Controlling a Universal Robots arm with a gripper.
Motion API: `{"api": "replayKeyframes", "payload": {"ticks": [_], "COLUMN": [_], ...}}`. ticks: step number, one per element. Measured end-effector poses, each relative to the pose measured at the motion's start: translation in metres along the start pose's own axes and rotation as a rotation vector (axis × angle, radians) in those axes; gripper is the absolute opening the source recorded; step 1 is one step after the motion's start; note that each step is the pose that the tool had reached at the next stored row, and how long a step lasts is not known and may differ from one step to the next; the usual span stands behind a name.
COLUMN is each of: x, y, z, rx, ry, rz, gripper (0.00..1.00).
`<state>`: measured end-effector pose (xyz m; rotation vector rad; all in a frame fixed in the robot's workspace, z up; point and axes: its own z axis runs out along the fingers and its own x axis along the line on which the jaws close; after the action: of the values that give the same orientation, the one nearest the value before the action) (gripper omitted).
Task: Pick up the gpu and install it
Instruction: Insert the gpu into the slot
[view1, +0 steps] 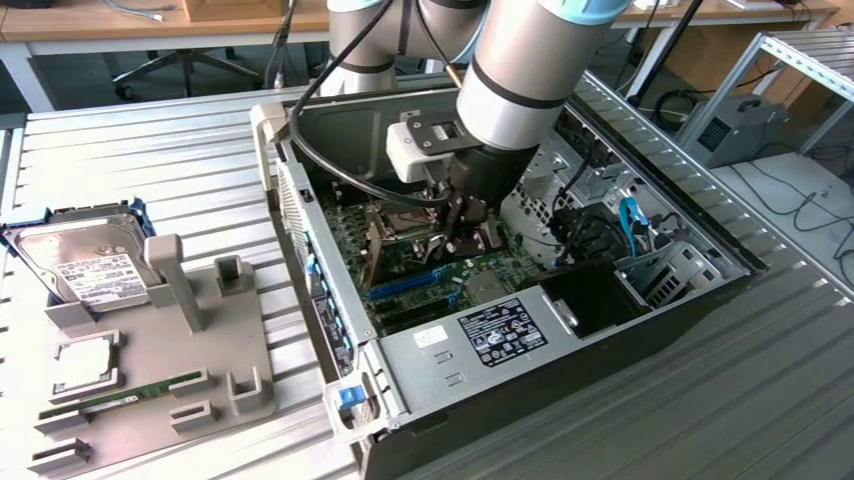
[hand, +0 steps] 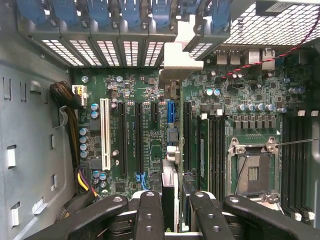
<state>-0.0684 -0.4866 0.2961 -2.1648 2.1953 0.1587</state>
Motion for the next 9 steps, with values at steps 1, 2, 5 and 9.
{"api": "replayKeyframes", "payload": {"ticks": [1,2,5,9], "x": [0.0,0.0,0.0001,0.0002], "y": [0.0,0.0,0.0,0.0], "z": [0.0002,0.0004,0.001,0.0019], "rx": [0.0,0.0,0.0,0.0], "ry": [-0.0001,-0.0001,0.0,0.0], "rz": [0.0,0.0,0.0,0.0], "gripper": [0.26,0.26,0.26,0.26]}}
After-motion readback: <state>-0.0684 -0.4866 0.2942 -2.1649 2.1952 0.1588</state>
